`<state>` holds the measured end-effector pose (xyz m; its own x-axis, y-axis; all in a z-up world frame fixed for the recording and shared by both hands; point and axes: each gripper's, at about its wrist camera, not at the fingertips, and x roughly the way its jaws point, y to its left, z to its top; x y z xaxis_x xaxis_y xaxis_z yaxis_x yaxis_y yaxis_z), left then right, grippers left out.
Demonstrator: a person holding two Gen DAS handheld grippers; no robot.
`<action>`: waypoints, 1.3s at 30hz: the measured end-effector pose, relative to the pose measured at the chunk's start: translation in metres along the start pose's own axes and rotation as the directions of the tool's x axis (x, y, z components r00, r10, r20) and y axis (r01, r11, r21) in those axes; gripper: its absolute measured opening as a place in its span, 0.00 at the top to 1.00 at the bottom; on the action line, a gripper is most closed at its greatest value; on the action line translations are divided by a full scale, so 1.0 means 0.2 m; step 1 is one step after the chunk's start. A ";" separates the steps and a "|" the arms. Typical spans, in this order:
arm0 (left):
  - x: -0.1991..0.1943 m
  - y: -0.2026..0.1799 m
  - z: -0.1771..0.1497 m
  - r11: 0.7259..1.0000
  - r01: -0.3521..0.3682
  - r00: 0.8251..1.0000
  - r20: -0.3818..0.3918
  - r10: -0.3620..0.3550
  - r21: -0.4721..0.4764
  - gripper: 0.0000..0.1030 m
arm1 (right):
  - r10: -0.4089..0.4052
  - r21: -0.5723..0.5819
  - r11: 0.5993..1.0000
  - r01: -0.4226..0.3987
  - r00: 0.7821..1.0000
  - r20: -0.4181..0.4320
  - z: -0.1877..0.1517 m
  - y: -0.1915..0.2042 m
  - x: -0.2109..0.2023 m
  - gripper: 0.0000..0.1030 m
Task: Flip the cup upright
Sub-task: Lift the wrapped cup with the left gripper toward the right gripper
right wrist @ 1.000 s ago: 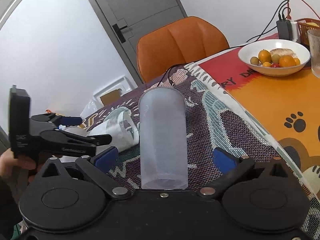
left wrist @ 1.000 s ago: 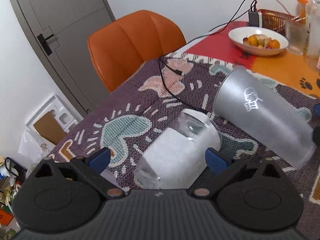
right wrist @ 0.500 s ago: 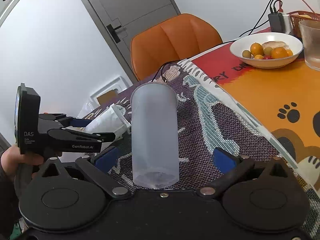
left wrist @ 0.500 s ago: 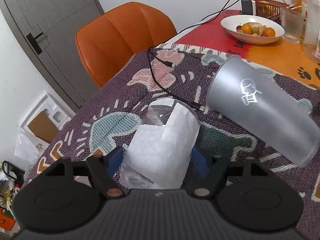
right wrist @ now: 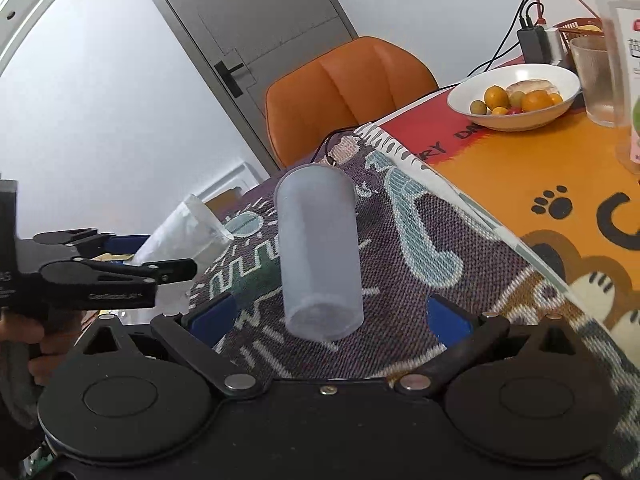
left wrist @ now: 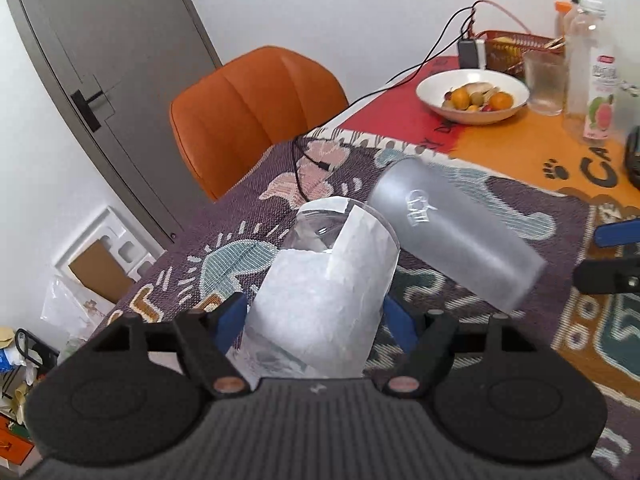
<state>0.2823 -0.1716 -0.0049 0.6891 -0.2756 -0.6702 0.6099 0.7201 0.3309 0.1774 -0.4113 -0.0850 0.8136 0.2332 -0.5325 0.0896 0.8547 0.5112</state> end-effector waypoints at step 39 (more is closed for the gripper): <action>-0.59 -0.30 -0.44 0.989 -0.065 0.998 0.004 0.066 -0.135 0.28 | 0.144 0.093 0.986 -0.139 0.988 -0.054 -0.37 0.02 -0.32 0.00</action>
<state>0.1300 -0.1260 -0.0050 0.7293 -0.2297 -0.6445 0.5056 0.8156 0.2814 0.0831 -0.3886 -0.1003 0.7857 0.3788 -0.4890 0.0291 0.7671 0.6409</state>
